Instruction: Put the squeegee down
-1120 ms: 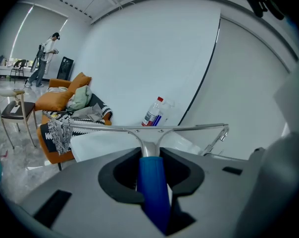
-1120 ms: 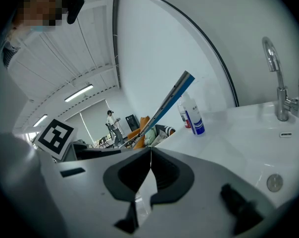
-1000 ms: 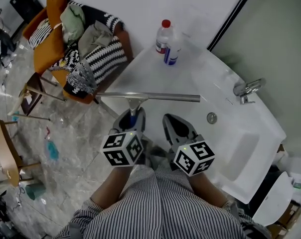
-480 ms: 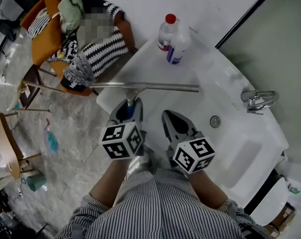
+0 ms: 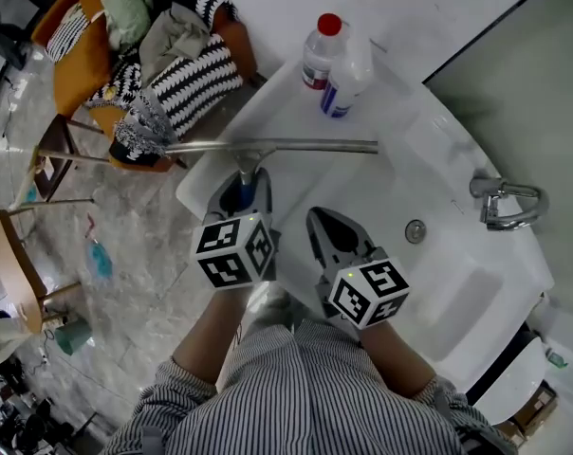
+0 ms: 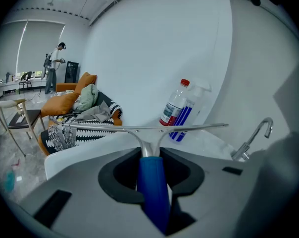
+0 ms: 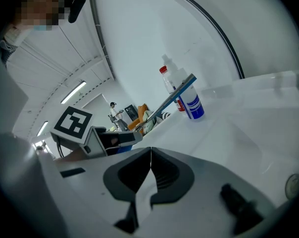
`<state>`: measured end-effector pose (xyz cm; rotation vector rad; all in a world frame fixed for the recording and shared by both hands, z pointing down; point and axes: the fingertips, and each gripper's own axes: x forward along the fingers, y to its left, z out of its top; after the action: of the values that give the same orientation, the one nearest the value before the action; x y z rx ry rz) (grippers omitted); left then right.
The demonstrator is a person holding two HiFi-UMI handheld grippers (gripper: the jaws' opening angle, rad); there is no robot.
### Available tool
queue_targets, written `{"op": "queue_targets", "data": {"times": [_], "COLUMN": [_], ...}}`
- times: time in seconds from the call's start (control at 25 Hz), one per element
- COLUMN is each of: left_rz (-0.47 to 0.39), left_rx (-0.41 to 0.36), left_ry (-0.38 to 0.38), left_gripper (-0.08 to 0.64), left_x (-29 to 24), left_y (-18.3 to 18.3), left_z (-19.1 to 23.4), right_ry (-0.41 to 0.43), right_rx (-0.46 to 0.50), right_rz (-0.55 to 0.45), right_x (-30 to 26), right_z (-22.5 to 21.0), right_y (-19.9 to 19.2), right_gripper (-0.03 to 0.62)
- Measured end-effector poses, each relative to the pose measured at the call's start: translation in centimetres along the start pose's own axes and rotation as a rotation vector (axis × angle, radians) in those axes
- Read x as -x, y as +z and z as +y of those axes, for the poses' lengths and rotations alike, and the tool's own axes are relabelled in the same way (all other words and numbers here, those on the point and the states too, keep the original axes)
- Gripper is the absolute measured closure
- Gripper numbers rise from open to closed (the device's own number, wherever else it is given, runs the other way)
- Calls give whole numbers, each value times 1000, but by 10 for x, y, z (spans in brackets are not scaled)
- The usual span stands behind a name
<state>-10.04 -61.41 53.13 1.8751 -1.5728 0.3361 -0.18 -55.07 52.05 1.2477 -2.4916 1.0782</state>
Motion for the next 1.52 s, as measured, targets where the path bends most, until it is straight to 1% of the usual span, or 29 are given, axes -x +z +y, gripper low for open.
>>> {"op": "queue_targets", "data": {"times": [0.36, 0.48, 0.68, 0.8, 0.96, 1.12, 1.28, 1.4, 1.52], "left_rz": [22, 33, 54, 64, 74, 85, 94, 93, 96], "left_rx": [-3, -1, -21, -10, -47, -66, -104, -117, -138], "left_ry": [32, 40, 60, 71, 89, 111, 129, 138, 151], "left_gripper": [445, 445, 445, 445, 445, 445, 445, 445, 445], "left_x": [-28, -36, -47, -52, -58, -62, -66, -69, -72], "left_y": [-2, -4, -7, -9, -11, -13, -13, -15, -17], "left_z": [9, 12, 17, 21, 21, 22, 24, 25, 26], "right_ry": [25, 28, 35, 46, 54, 55, 41, 26, 18], "right_rx": [-14, -25, -53, -69, -75, -80, -98, -117, -108], "right_rz": [57, 63, 62, 61, 60, 63, 56, 45, 39], "right_x": [-13, -17, -23, -26, -28, -29, -27, -26, -26], "right_z": [-4, -8, -14, -13, -11, -13, -21, -29, -31], "right_y": [-15, -17, -16, -16, -16, -17, -15, -13, -11], "right_gripper": [575, 577, 577, 577, 575, 575, 577, 575, 575]}}
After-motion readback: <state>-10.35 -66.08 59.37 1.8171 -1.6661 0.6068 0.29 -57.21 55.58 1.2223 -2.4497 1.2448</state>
